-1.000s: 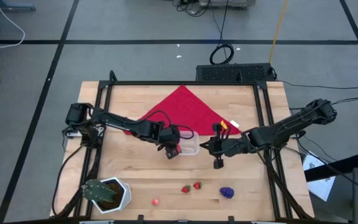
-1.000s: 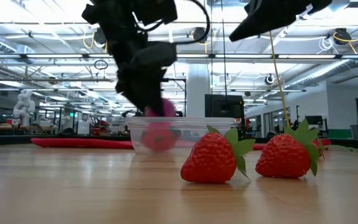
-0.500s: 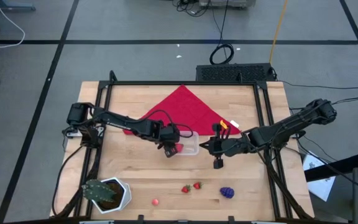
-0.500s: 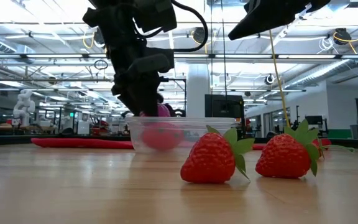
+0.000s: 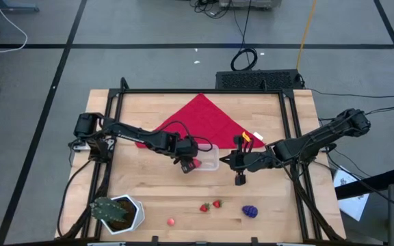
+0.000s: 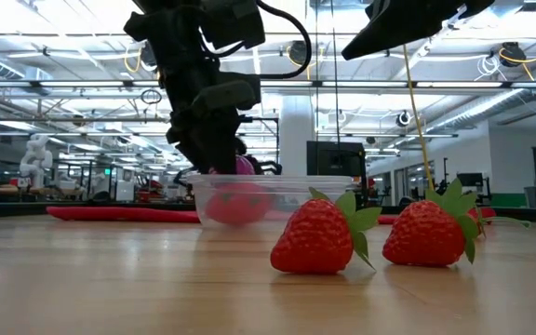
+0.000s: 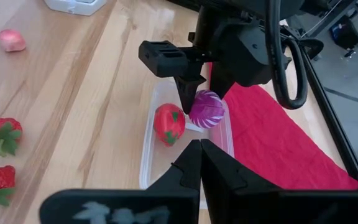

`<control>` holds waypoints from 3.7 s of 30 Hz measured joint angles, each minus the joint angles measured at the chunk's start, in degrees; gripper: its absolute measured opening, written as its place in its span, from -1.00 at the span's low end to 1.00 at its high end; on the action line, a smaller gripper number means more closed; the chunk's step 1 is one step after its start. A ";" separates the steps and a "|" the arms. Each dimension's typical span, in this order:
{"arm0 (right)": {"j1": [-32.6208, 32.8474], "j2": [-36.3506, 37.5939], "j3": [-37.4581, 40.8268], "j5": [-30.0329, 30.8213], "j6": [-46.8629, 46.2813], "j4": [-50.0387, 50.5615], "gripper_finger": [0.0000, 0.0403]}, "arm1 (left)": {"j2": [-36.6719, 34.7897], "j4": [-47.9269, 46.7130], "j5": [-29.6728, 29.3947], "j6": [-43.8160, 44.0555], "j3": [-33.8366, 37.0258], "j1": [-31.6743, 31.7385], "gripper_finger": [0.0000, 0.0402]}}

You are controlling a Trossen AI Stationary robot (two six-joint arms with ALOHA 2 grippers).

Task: Pick and placing Produce into tupperware
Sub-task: Put the red onion in the transparent bin, then put the top pink peach in the transparent bin

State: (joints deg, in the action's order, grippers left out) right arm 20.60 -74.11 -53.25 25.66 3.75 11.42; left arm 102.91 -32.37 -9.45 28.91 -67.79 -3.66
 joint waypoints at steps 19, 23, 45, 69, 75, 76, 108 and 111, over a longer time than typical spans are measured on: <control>0.02 -0.02 0.02 -0.23 -0.02 -0.02 -1.00 | 1.10 2.44 0.90 -1.66 0.00 0.00 0.08; 0.02 -0.02 0.02 -0.23 -0.02 -0.02 -1.00 | 1.10 2.38 0.97 -2.13 0.00 0.00 0.08; 0.00 -0.02 0.02 -0.27 -0.53 -0.02 -1.00 | 0.97 0.49 1.49 -1.83 -0.02 0.04 0.50; 0.02 -0.02 0.08 -0.27 -1.46 0.10 -1.00 | -2.20 4.17 2.12 -1.21 0.04 -0.24 0.48; 0.02 -0.02 0.08 -0.27 -1.39 0.56 -1.00 | -6.06 5.41 2.09 -1.53 -0.21 -0.50 0.48; 0.02 -0.02 0.08 -0.27 -1.31 1.02 -1.00 | -7.22 4.54 2.04 -1.62 -0.29 -0.66 0.48; 5.03 -0.24 0.08 -6.65 -7.72 19.08 -0.44 | -33.13 -7.83 -7.17 -4.42 -7.43 -6.97 0.48; 3.13 -0.26 0.08 -7.93 -7.82 21.31 -0.22 | -33.13 -8.09 -7.17 -4.42 -7.43 -6.95 0.48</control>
State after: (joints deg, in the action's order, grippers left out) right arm 23.73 -74.37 -53.17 17.73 -4.07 32.73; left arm 69.78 -40.46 -16.62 24.49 -75.22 -10.61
